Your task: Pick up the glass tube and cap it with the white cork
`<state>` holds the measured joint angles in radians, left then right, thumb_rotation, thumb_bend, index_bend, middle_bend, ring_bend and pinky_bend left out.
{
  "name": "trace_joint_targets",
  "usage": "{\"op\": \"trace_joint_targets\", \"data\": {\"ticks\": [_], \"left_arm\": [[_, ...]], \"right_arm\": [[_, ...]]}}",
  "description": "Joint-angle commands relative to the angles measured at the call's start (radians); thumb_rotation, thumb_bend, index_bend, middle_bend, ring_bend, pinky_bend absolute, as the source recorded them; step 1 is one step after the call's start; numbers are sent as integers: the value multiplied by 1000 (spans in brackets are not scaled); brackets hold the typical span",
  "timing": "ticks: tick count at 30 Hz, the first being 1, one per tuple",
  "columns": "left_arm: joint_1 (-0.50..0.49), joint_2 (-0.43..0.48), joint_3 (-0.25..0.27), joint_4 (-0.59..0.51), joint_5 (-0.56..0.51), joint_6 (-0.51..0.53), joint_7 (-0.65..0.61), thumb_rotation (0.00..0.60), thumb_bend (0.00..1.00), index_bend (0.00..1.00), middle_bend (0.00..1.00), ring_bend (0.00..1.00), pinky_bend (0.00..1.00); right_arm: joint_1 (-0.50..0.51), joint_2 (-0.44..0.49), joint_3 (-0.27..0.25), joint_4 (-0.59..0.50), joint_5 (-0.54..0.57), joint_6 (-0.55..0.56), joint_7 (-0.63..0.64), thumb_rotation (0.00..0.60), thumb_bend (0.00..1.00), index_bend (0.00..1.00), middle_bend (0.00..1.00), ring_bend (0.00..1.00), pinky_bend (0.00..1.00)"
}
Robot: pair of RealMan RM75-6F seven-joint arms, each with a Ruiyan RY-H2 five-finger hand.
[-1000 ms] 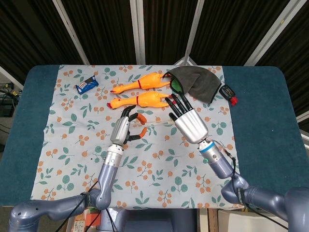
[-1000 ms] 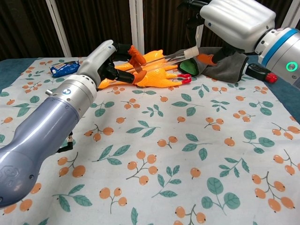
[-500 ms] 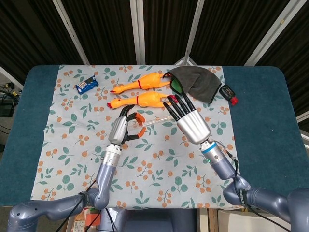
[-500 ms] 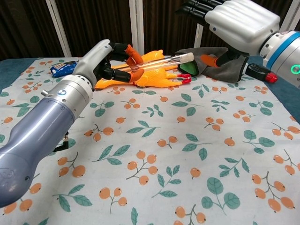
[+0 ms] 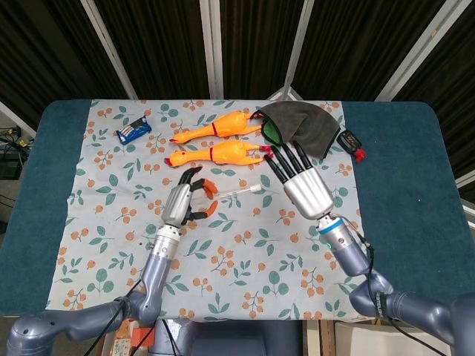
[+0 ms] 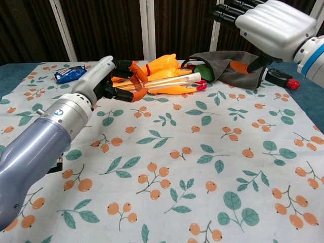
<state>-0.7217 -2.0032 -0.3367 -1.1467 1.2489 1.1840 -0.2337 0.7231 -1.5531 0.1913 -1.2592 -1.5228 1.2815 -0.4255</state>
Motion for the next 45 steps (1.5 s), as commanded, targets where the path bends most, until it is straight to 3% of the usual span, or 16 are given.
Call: {"op": "trace_joint_targets", "data": {"ticks": [1,13,27,39,45], "left_arm": [[12,-2,18,15,6,-6,-10,600,607,669,571,104,0],[46,-35,97,124,37,-34,-30,600,606,670,571,107,0],[89,-55,129,224,39,-61,-41,600,598,653,560,107,0],[138,-13,156,199,50,-58,-14,600,482,542,403,68,0],[164,39,159,143,44,-54,21,600,342,474,303,27,0]], "right_arm": [[-4,5,2,1,4,1,-1,600,416,19,15,0,0],[-22,24,10,-8,24,8,-6,600,416,19,8,0,0],[-40,26,5,-20,37,7,-13,600,416,19,3,0,0],[-55,19,-2,-35,39,13,-17,600,416,19,0,0,0],[-63,23,-1,-59,39,22,-23,600,416,19,0,0,0]]}}
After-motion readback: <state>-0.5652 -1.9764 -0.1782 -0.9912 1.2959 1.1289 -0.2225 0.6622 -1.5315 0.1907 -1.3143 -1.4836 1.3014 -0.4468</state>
